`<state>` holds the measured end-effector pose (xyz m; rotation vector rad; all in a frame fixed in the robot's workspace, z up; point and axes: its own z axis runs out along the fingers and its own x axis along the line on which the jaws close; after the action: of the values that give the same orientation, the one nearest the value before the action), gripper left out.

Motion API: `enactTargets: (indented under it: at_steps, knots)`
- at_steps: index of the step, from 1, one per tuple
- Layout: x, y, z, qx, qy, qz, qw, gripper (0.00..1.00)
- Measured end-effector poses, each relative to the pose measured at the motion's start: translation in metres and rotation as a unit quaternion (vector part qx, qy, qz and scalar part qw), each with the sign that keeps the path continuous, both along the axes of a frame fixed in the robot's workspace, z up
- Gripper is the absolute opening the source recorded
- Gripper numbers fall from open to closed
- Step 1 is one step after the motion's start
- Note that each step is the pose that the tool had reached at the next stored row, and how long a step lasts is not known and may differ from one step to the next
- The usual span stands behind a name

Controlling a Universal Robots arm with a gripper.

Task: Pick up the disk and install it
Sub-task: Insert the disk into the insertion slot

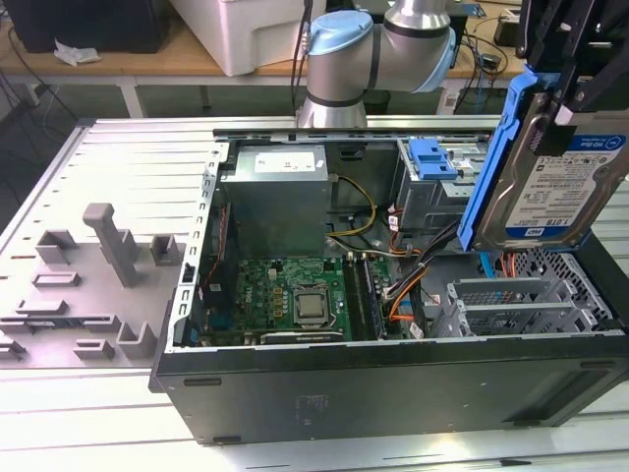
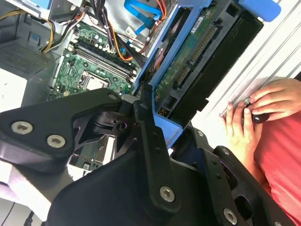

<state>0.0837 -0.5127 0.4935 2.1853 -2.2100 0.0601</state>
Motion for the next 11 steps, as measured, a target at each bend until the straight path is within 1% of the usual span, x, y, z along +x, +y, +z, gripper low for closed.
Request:
enactTargets:
  at_steps: [3,6,8,11]
  knots:
    - [0.0024,-0.0004,0.0,0.0,0.0,0.0,1.0,0.37]
    - [0.0025,-0.003,0.0,0.0015,0.0,0.0,1.0,0.37]
    - [0.0027,-0.0058,-0.0002,0.0028,0.0,0.0,1.0,0.37]
    - [0.0027,-0.0077,-0.0006,0.0043,0.0,0.0,1.0,0.37]
